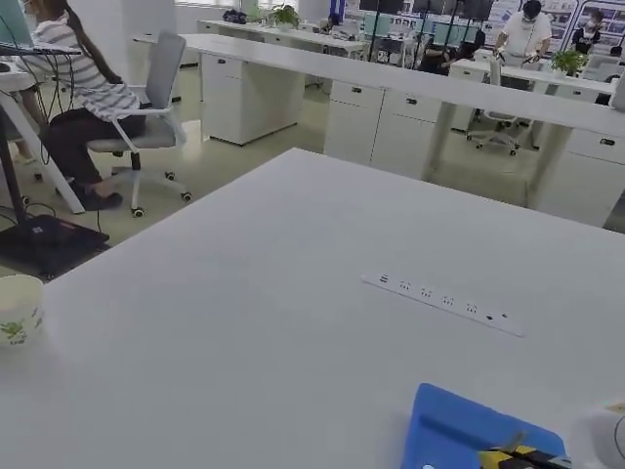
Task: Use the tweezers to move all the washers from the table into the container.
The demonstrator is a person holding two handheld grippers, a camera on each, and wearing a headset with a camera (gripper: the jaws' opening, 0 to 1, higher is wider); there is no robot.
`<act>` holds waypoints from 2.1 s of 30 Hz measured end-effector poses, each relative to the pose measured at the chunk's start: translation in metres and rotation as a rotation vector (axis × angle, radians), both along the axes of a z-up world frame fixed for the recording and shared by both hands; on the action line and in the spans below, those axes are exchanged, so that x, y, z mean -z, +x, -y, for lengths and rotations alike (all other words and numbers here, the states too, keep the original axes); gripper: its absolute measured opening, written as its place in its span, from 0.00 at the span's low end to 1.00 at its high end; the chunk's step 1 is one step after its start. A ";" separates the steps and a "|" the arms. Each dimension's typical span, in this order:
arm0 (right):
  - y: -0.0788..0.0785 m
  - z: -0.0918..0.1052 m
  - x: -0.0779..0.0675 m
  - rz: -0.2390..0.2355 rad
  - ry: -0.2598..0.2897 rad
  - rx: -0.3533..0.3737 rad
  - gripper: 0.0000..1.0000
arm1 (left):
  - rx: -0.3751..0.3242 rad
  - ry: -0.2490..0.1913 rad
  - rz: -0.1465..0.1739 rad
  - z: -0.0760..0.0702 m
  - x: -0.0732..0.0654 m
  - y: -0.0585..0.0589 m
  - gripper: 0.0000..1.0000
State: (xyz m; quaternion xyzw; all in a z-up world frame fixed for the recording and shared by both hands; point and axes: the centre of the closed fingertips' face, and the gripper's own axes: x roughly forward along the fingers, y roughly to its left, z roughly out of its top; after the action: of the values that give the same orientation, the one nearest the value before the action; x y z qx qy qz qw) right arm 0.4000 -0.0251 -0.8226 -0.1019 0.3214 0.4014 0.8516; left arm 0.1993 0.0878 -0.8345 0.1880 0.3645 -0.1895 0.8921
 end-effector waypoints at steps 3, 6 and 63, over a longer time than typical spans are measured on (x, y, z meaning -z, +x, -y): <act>0.000 0.002 -0.004 0.016 -0.005 0.011 0.03 | -0.002 0.000 0.001 0.000 0.000 0.000 0.90; -0.001 0.001 -0.011 0.020 0.009 0.013 0.03 | -0.002 -0.002 0.003 0.000 -0.001 0.000 0.89; -0.079 0.045 -0.050 0.067 0.104 0.126 0.03 | 0.040 -0.040 0.069 0.009 -0.015 0.003 0.89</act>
State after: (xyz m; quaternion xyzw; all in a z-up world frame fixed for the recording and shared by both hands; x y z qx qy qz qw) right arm 0.3214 -0.0703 -0.7724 -0.0505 0.2770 0.3596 0.8896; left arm 0.2023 0.0791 -0.8194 0.1837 0.3256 -0.2078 0.9039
